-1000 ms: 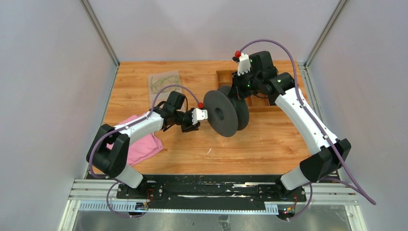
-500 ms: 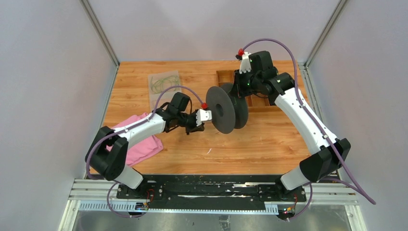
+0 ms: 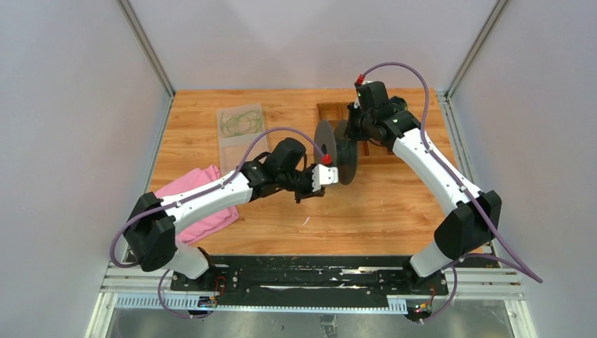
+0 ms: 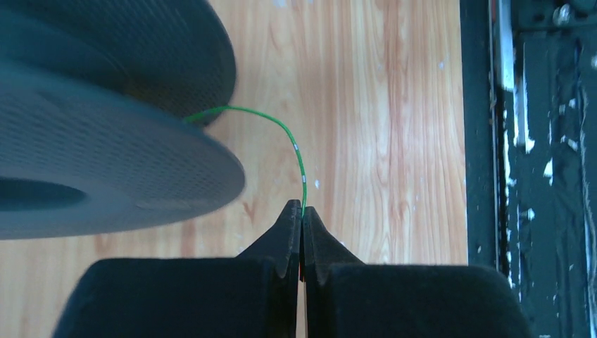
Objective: Wrap the cables
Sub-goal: Wrap the cable around the cable reel.
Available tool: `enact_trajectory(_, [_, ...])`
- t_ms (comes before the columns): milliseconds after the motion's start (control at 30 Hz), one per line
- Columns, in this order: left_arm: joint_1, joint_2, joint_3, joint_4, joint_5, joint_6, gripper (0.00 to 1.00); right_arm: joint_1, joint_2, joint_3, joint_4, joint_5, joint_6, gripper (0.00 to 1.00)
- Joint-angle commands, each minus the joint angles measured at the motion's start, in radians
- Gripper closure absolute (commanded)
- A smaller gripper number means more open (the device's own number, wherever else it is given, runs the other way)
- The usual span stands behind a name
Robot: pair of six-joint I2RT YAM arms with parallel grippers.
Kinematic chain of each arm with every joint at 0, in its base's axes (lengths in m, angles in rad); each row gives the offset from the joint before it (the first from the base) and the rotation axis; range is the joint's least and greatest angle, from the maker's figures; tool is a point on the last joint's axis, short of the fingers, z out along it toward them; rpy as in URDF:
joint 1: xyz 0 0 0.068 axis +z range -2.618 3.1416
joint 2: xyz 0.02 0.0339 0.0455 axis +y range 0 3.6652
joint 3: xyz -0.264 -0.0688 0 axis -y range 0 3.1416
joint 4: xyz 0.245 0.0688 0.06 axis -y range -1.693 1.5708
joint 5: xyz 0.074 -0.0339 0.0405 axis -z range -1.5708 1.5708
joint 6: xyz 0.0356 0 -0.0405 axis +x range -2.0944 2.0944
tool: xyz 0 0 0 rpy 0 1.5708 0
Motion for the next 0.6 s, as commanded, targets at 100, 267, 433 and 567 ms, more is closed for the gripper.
enact_trajectory(100, [-0.039, 0.075, 0.26, -0.112, -0.024, -0.119, 1.0, -0.007, -0.013, -0.065, 0.118, 0.122, 0.023, 0.99])
enact_trajectory(267, [-0.039, 0.13, 0.363, -0.133, -0.017, -0.202, 1.0, 0.015, -0.02, -0.089, 0.14, 0.141, 0.013, 0.99])
enact_trajectory(433, [-0.039, 0.158, 0.417, -0.126, -0.058, -0.24, 1.0, 0.026, -0.026, -0.102, 0.152, 0.132, 0.003, 0.99])
enact_trajectory(567, [-0.04, 0.157, 0.423, -0.095, -0.095, -0.25, 1.0, 0.038, -0.026, -0.106, 0.157, 0.121, -0.005, 0.99])
